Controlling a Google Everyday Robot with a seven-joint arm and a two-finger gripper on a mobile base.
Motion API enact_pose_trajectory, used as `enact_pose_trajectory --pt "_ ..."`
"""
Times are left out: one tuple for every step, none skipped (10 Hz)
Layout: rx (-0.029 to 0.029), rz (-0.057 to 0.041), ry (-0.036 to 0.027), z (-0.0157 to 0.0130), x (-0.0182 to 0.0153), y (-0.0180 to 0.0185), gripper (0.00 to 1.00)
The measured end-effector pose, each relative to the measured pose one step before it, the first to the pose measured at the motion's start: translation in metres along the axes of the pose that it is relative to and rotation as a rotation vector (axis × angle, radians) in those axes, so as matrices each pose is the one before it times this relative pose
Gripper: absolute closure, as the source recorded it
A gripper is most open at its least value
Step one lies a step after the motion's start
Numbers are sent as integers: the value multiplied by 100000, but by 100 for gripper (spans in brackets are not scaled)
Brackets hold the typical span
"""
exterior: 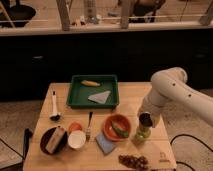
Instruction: Stack cups on top of each other
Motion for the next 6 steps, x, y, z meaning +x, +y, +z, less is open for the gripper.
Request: enact_pose_trajectory --pt "-55 306 -450 297 44 162 96" --pt "-62 150 -334 228 19 77 89" --pt "151 131 -434 246 4 76 77" --pt "-41 285 -468 229 10 227 68" --pt "120 306 -468 227 4 211 59" --pt "223 154 -431 230 -11 167 47"
